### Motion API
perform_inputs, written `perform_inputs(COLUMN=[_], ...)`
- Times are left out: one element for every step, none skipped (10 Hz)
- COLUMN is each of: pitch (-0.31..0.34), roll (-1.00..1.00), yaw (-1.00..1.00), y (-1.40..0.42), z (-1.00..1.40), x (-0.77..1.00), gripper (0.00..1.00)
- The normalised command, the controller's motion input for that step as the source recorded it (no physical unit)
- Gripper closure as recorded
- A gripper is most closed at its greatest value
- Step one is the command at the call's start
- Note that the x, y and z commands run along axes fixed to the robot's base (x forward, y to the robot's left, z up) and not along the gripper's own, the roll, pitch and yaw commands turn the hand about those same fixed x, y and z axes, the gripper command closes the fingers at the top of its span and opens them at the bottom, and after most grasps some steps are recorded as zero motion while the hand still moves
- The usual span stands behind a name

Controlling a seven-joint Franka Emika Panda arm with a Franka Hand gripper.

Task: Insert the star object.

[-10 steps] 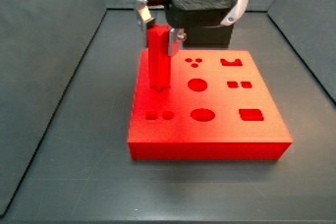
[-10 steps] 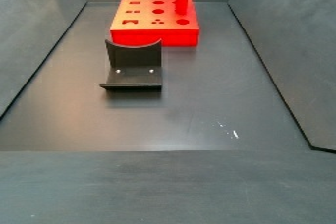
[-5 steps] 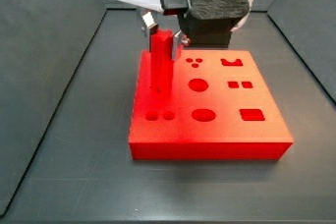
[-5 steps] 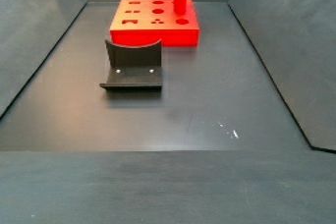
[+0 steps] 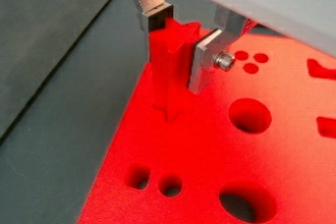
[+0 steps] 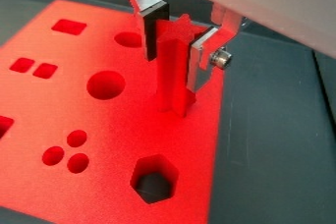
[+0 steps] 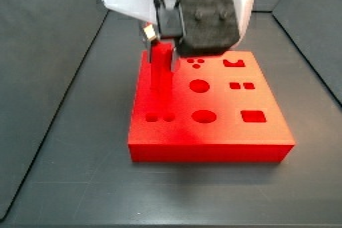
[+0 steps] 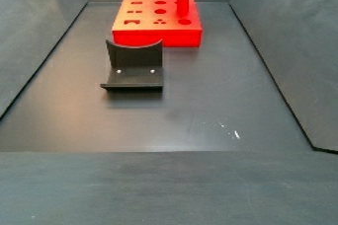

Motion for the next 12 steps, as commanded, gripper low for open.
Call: perform_inputs(pitch=[0.017,-0.027,-0.124,-0.167,-0.134,-0.097,-0.216,-0.263,-0.293,-0.274,-0.020,0.000], roll=[0.09,0.03,0.03,0.07,0.07,0.00,-0.26,-0.22,-0.18,-0.15,0.06,0.03], yaw=[-0.18,-0.11,-0.06,-0.02,-0.03,-0.07,-0.10,-0.06,-0.05,-0.02,-0.01,0.00], y=[-0.01,0.00,0.00,-0.03,0.00,0.00,0.07,0.01,0.00,0.00,0.00,0.00], z=[-0.65,-0.68,-0.79,-0.92,-0.99,-1.00,-0.51,-0.49,-0.51,-0.54,-0.25,0.00], x=[0.08,0.05,0.00,0.00,0.00,0.00,-0.19,-0.17,-0.12,-0.23,-0.02,0.00], gripper=[1.00,1.00,1.00,1.00,1.00,1.00,1.00,1.00,1.00,1.00,1.00,1.00])
